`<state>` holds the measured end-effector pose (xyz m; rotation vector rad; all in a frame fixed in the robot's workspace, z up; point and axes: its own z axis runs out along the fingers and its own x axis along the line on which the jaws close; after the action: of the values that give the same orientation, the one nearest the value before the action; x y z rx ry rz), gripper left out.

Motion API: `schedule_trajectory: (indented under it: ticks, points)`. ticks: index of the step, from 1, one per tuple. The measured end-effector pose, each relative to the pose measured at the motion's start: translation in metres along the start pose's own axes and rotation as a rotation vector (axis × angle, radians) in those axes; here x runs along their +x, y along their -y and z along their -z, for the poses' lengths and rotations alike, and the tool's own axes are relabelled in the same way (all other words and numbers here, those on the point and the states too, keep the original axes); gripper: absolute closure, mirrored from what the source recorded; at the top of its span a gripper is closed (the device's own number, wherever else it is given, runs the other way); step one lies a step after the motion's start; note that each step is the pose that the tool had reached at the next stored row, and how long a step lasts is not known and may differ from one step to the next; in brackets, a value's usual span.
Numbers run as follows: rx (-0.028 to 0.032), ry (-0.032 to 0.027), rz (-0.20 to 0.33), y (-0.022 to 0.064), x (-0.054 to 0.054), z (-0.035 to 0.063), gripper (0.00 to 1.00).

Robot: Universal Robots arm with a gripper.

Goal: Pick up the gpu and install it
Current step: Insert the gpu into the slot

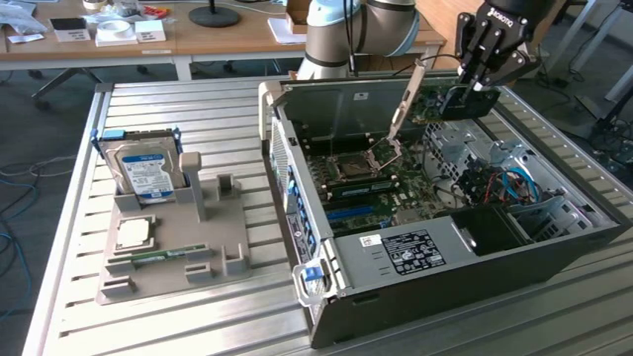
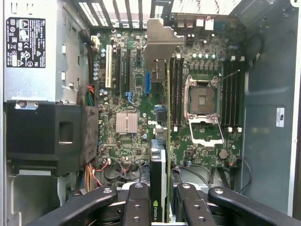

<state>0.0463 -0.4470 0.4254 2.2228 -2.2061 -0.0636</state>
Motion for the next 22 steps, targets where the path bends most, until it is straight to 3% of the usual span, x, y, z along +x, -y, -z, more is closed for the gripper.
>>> schedule_trajectory:
  ticks: [6,13,22]
  points:
    - [0.0002,-0.0004,0.007,-0.0066,0.0,-0.0053,0.73]
    - [0.0003,-0.0001,0.008,-0.0066,0.0,-0.0067,0.73]
    - [0.0002,-0.0005,0.008,-0.0064,0.0,-0.0202,0.73]
